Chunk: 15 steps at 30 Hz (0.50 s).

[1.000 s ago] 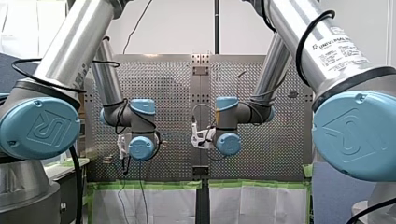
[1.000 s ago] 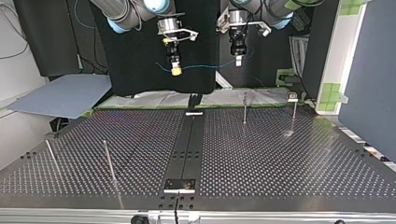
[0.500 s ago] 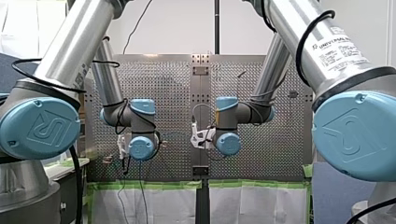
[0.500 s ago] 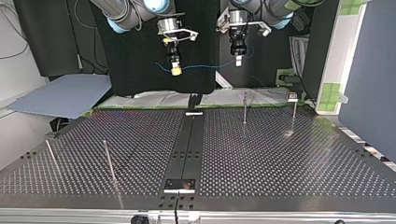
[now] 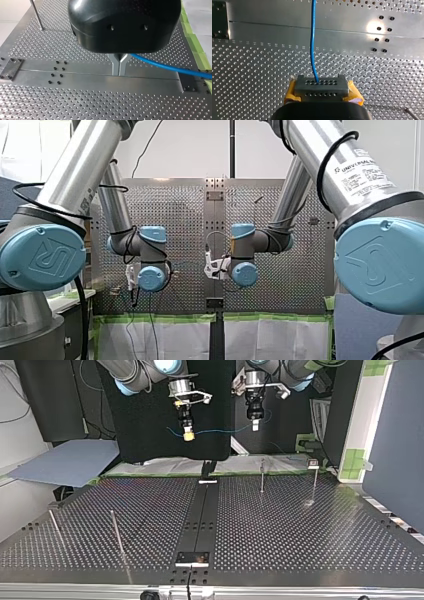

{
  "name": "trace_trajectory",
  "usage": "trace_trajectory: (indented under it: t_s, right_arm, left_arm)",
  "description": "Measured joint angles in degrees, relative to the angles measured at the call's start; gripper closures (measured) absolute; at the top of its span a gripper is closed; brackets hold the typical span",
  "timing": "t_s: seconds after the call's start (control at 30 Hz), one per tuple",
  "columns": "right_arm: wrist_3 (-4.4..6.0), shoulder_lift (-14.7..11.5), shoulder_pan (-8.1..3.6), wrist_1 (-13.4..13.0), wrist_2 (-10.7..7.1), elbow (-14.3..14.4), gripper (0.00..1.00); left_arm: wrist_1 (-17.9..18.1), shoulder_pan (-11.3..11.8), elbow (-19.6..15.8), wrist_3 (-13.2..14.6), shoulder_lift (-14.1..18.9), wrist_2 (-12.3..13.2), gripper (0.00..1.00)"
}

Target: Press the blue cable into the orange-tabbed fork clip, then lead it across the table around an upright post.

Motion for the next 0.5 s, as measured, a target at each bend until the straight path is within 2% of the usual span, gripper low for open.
trace_trajectory:
  t_s: [0.27, 0.5]
  right_arm:
    - [-0.12, 0.2, -0.14, 0.2, -0.01, -0.1, 0.98]
    - [-0.34, 2.7, -0.5, 1.0, 0.02, -0.3, 0.98]
  left_arm:
    - [0.0, -0.1, 0.0, 0.0, 0.0, 0.0, 1.0]
    - [0.0, -0.2, 0.0, 0.1, 0.0, 0.0, 1.0]
